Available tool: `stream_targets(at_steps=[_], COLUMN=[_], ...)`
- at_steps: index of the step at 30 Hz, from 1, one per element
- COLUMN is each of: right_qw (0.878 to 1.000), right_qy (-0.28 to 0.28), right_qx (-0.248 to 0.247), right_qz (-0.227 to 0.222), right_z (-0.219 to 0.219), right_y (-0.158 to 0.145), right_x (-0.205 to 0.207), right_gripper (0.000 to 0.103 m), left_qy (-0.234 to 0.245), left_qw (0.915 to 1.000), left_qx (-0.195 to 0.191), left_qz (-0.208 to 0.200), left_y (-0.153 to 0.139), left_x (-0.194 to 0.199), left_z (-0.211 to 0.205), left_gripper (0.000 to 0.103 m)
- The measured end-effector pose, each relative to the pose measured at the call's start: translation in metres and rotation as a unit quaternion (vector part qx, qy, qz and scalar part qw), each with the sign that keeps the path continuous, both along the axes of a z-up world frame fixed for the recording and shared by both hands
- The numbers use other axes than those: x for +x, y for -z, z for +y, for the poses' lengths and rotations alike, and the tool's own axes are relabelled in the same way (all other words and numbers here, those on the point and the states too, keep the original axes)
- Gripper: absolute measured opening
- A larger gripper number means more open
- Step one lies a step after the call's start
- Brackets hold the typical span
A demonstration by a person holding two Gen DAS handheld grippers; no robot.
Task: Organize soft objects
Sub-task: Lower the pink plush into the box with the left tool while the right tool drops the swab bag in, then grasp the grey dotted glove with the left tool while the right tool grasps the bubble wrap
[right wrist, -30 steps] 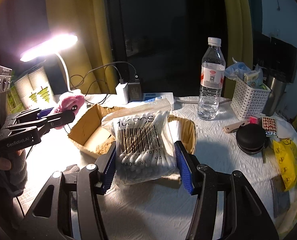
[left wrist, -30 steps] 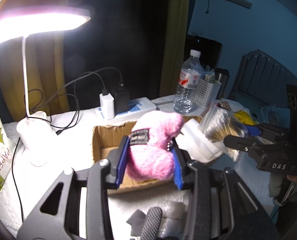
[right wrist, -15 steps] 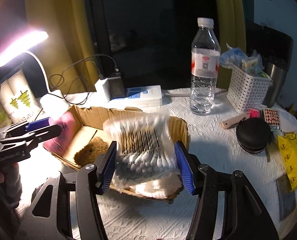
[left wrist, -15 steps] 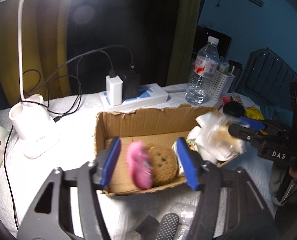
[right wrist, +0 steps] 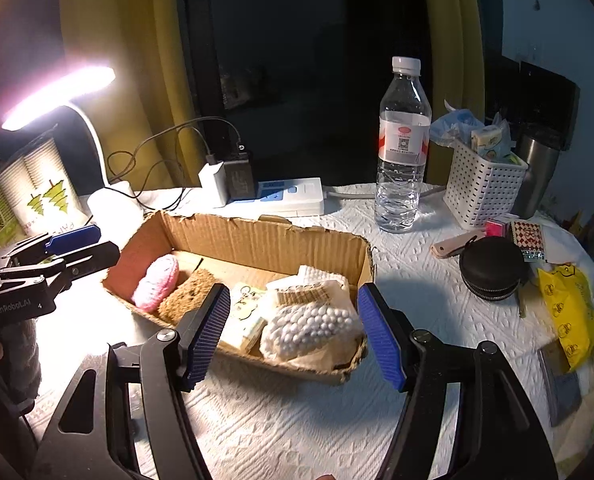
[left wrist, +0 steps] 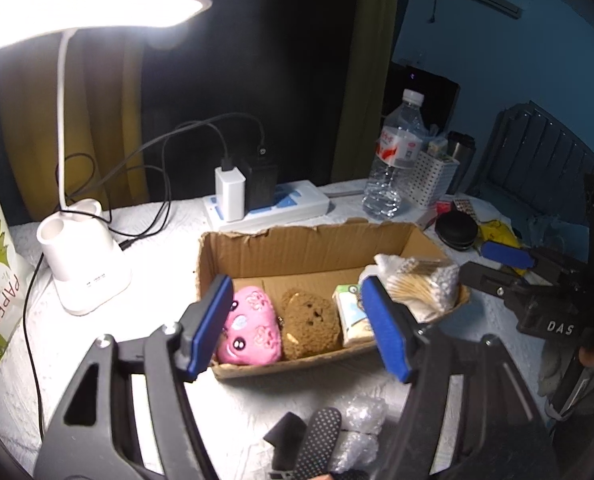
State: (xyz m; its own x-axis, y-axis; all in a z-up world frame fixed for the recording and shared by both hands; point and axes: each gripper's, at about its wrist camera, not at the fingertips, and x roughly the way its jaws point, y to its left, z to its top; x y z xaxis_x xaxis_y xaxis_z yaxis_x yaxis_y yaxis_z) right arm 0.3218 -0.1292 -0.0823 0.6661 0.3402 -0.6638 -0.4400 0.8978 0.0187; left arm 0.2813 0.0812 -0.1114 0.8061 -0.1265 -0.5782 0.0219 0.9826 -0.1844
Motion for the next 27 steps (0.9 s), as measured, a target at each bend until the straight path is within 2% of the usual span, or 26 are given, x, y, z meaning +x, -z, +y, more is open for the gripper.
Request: stream_targets(at_steps=[17, 27], right_qw=[1.000, 0.999], right_qy=[-0.016, -0.033], right_qx=[0.006, -0.001], right_qz=[-0.010, 0.012], right_z=[0.018, 0.043], right_y=[-0.014, 0.006], right_x=[-0.043, -0.060], right_gripper=[0.070, 0.070], left_qy=[0.004, -0.004], left_qw=[0.9998, 0.9998], left_qx=[-0.009, -0.017], left_qz=[-0.014, 0.002], left_y=[-0.005, 0.014], left_x=[-0.050, -0.072], left_z=[0.002, 0.018], left_gripper=[0.068, 0.068])
